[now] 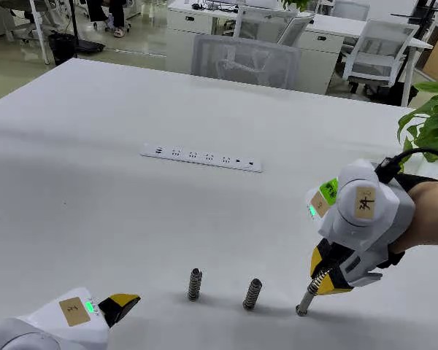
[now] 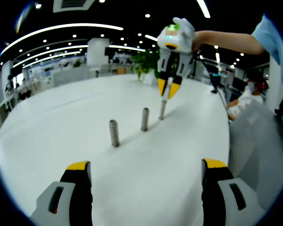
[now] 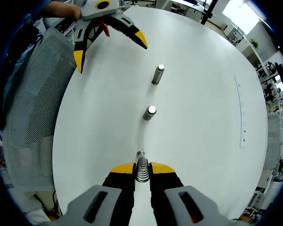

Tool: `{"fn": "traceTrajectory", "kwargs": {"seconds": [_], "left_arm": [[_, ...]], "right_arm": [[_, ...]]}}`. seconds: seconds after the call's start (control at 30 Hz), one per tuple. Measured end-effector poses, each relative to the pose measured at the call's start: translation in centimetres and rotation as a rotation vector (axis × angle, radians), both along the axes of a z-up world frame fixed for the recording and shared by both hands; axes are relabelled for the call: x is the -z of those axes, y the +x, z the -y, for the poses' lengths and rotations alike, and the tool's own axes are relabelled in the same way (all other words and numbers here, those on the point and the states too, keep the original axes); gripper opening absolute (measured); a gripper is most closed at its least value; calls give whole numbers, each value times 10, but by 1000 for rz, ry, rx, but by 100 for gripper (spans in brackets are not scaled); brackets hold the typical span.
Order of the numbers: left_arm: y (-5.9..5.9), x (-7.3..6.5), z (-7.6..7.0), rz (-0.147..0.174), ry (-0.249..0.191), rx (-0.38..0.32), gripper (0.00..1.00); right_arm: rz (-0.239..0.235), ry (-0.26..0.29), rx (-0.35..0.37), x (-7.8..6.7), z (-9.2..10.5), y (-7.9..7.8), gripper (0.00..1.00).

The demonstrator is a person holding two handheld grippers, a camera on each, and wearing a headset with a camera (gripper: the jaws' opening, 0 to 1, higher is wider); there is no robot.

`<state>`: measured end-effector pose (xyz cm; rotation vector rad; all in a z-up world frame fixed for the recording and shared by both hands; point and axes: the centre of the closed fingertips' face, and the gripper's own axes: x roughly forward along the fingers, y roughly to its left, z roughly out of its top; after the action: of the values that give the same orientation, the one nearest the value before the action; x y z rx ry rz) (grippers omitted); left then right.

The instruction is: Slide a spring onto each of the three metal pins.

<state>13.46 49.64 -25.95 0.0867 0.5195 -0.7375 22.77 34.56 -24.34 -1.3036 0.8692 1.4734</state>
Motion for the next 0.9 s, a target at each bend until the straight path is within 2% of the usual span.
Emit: {"fn": "traceTrajectory", "kwargs": {"seconds": [0.37, 0.57, 0.9], "left_arm": [[-1, 2, -2, -11, 1, -4, 97], [0, 4, -4, -15, 1, -9, 97], [0, 6, -3, -25, -1, -8, 97]], "right_arm": [[-20, -39, -14, 22, -5, -2, 13], [-24, -67, -15, 32, -1, -1, 13], [-40, -76, -6, 44, 1, -3, 13]]}}
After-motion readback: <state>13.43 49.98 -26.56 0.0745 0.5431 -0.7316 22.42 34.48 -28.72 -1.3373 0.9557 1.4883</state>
